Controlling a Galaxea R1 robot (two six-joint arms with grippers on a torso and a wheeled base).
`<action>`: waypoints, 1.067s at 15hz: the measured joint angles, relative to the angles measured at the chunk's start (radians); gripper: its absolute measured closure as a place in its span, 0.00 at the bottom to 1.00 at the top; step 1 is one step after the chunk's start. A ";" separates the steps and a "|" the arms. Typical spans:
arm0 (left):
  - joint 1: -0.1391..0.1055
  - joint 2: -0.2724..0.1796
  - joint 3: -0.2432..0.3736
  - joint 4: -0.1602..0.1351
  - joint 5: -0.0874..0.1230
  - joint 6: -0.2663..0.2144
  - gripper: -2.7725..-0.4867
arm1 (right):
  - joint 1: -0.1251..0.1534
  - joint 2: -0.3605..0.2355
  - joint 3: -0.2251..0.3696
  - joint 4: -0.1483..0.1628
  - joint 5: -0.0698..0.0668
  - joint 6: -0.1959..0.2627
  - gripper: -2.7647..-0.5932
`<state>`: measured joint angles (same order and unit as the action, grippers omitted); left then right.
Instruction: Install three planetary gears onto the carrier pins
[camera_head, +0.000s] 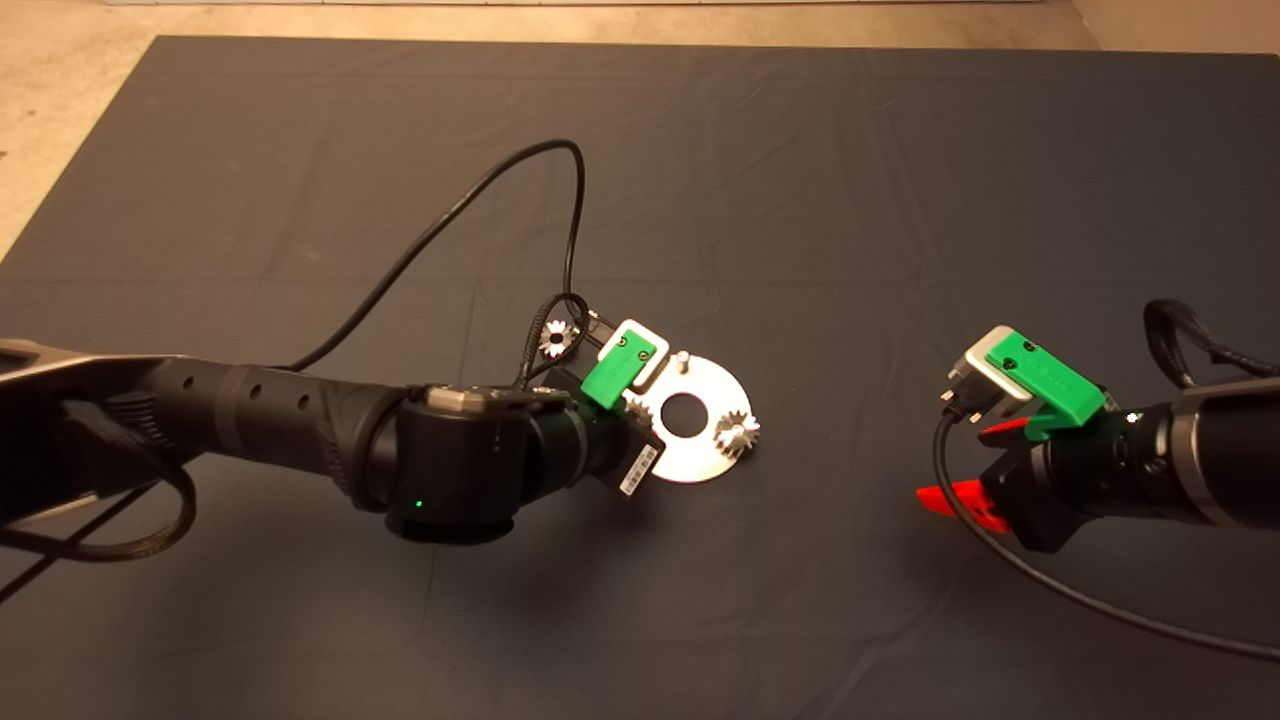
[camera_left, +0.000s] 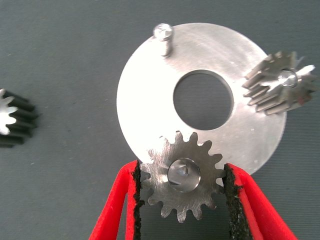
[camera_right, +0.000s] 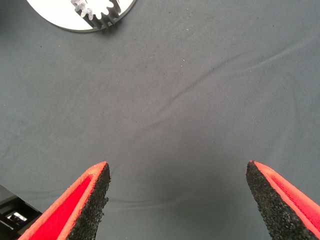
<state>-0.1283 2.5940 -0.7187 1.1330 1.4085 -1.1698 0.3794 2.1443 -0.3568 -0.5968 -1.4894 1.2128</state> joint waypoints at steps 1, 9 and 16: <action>0.000 0.006 0.000 -0.001 0.001 0.000 0.84 | 0.000 0.000 0.000 0.000 -0.001 0.000 0.34; 0.000 0.013 0.000 -0.016 0.001 -0.011 0.84 | -0.004 0.000 0.000 0.000 -0.004 -0.011 0.34; 0.000 0.004 -0.003 -0.016 -0.002 -0.011 0.84 | -0.004 0.000 0.000 0.000 -0.003 -0.015 0.34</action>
<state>-0.1283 2.5983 -0.7214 1.1170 1.4062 -1.1809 0.3757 2.1440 -0.3572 -0.5964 -1.4928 1.1974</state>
